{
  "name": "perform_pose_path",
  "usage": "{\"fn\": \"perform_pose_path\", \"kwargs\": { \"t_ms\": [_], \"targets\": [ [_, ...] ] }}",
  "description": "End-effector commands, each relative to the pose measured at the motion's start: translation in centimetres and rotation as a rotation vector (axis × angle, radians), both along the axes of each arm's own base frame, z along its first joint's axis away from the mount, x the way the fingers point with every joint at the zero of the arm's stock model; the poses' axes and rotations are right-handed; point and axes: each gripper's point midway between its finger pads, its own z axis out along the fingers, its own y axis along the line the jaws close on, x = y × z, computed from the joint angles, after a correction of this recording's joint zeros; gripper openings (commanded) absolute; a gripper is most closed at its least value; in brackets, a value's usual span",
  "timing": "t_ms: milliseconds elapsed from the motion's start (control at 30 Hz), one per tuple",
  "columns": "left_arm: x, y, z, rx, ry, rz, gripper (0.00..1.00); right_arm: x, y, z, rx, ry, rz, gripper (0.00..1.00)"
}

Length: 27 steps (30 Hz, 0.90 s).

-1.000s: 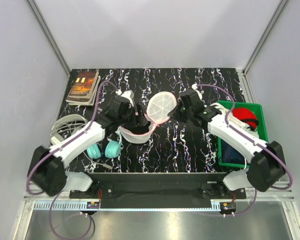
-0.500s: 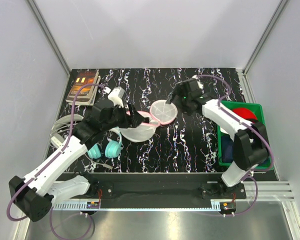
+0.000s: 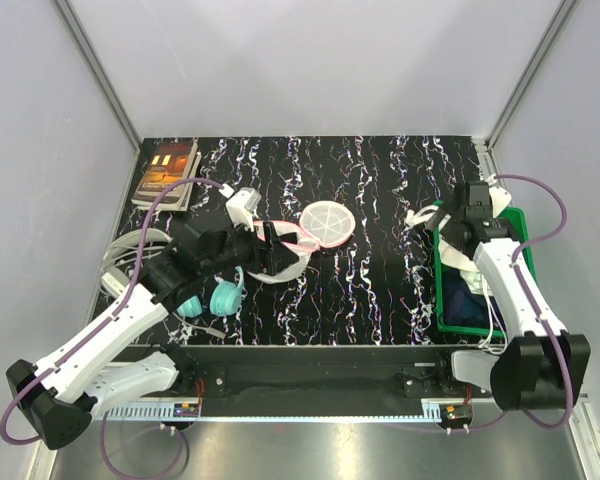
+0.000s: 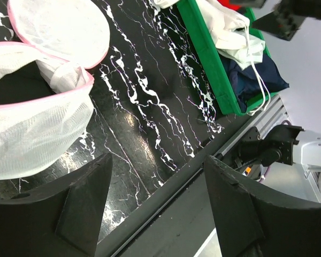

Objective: Place the bra in the laundry bag and zip it closed

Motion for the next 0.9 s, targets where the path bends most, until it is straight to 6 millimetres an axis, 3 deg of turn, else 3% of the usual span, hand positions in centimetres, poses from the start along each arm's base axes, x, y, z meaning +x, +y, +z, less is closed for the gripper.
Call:
{"fn": "perform_pose_path", "kwargs": {
  "t_ms": [0, 133, 267, 333, 367, 467, 533, 600, 667, 700, 767, 867],
  "targets": [
    [-0.4, -0.6, 0.3, -0.010, -0.018, -0.043, 0.72, 1.0, -3.0, -2.2, -0.091, 0.023, 0.015, 0.94],
    [-0.2, -0.6, 0.5, -0.008, -0.026, -0.035, 0.72, 2.4, -4.2, -3.7, -0.086, 0.007, 0.021, 0.81],
    [0.0, -0.6, 0.1, 0.003, -0.017, -0.028, 0.71, 4.3, -4.0, -5.2, -0.031, -0.020, 0.051, 0.72],
    [0.2, -0.6, 0.0, 0.007, -0.017, -0.023, 0.71, 4.9, -3.3, -6.1, 0.008, -0.012, 0.070, 0.54],
    [0.2, -0.7, -0.2, 0.012, -0.011, -0.024, 0.71, 5.3, -3.0, -6.2, 0.020, -0.019, 0.078, 0.51],
    [0.4, -0.8, -0.1, 0.014, -0.007, -0.019, 0.71, 5.8, -2.0, -6.9, 0.078, -0.017, 0.098, 0.52],
    [0.5, -1.0, 0.0, 0.011, -0.003, -0.018, 0.70, 5.9, -1.3, -7.1, 0.116, -0.024, 0.114, 0.60],
    [0.5, -1.2, -0.1, 0.016, -0.001, -0.022, 0.70, 6.0, -0.6, -7.1, 0.153, -0.032, 0.122, 0.58],
    [0.6, -1.4, 0.0, 0.016, 0.001, -0.023, 0.70, 6.1, -0.3, -6.8, 0.173, -0.047, 0.127, 0.15],
    [0.6, -1.5, 0.0, 0.015, 0.002, -0.027, 0.70, 6.1, 0.2, -6.0, 0.194, -0.068, 0.139, 0.02],
    [0.6, -1.7, 0.2, 0.016, -0.001, -0.027, 0.70, 5.7, 0.0, -5.1, 0.186, -0.074, 0.124, 0.00],
    [0.6, -1.8, 0.1, 0.020, -0.002, -0.023, 0.70, 4.1, -1.5, -2.0, 0.105, -0.078, 0.078, 0.00]
  ]
}}
